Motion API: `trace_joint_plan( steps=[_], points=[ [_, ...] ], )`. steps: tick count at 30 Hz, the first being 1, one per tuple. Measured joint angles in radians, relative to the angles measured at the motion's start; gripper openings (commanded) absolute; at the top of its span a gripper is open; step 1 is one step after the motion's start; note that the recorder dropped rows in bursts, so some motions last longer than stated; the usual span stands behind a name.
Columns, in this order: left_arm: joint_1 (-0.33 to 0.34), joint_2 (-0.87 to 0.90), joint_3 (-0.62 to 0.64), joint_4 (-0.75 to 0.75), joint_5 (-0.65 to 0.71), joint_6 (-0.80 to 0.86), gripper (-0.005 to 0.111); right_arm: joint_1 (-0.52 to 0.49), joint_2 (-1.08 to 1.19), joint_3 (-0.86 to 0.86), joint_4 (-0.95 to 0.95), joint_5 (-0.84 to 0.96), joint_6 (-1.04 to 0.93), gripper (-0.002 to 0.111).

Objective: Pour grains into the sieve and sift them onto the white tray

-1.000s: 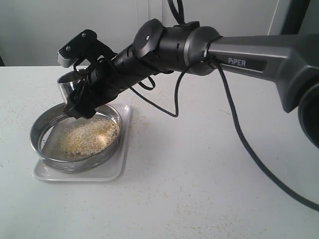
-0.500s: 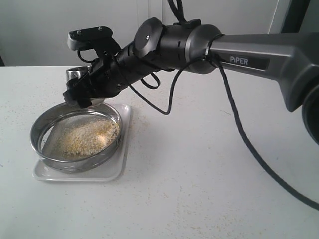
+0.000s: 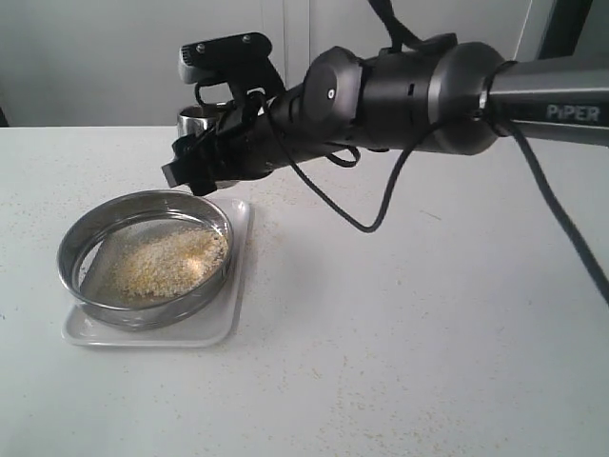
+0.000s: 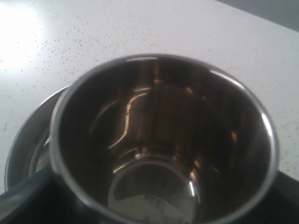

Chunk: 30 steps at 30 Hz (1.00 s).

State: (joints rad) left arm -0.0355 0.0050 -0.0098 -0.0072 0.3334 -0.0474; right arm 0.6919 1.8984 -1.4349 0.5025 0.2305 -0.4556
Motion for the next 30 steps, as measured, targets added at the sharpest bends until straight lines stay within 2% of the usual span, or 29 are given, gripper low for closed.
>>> trace_joint_plan(
  steps=[9, 24, 27, 30],
  points=[
    [0.0, 0.0, 0.0, 0.0, 0.0, 0.0, 0.0, -0.004, -0.075, 0.199, -0.006, -0.231, -0.007, 0.0],
    [0.0, 0.0, 0.0, 0.0, 0.0, 0.0, 0.0, -0.047, -0.078, 0.469, -0.006, -0.534, -0.003, 0.0],
    [0.0, 0.0, 0.0, 0.0, 0.0, 0.0, 0.0, -0.073, -0.078, 0.518, -0.034, -0.594, 0.046, 0.0],
    [0.0, 0.0, 0.0, 0.0, 0.0, 0.0, 0.0, -0.146, -0.078, 0.547, -0.106, -0.614, 0.134, 0.0]
  ],
)
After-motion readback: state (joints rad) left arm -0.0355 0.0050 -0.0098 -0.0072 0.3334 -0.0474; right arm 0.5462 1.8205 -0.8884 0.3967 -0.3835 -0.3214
